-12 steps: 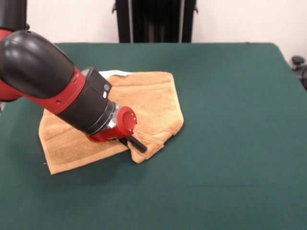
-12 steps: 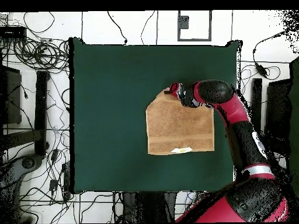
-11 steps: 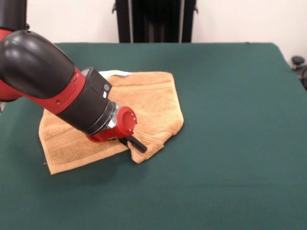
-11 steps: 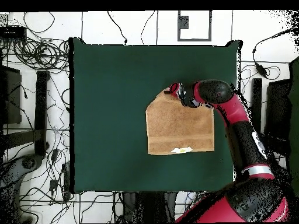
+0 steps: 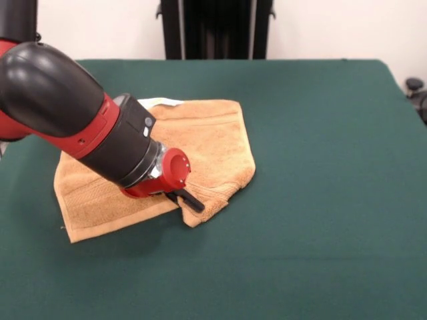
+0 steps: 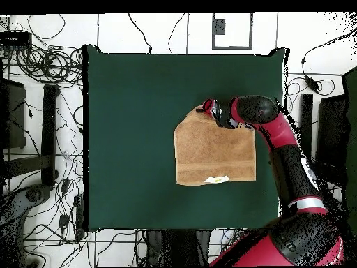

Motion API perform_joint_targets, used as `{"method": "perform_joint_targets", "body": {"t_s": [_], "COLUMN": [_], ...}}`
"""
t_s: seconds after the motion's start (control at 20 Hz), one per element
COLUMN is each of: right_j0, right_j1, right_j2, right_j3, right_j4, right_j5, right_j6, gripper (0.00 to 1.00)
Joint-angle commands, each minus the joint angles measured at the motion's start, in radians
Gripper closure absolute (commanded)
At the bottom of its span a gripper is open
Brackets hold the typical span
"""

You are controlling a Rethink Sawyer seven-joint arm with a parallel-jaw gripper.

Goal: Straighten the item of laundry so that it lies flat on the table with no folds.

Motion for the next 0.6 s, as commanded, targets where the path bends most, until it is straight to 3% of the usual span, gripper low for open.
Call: {"method": "perform_joint_targets", "body": {"t_s": [0.05, 0.5, 0.55, 0.6], "right_j0": [0.067, 0.069, 0.07, 0.073], "right_j1": [0.138, 0.133, 0.133, 0.134], "right_j2": [0.013, 0.009, 0.007, 0.004], "right_j3": [0.086, 0.09, 0.09, 0.086], "right_j4": [-0.075, -0.067, -0.065, -0.061], "right_j5": [-0.004, 0.005, 0.007, 0.018], "right_j6": [-0.205, -0.185, -0.18, -0.178], "gripper": [1.0, 1.0, 0.0, 0.0]}}
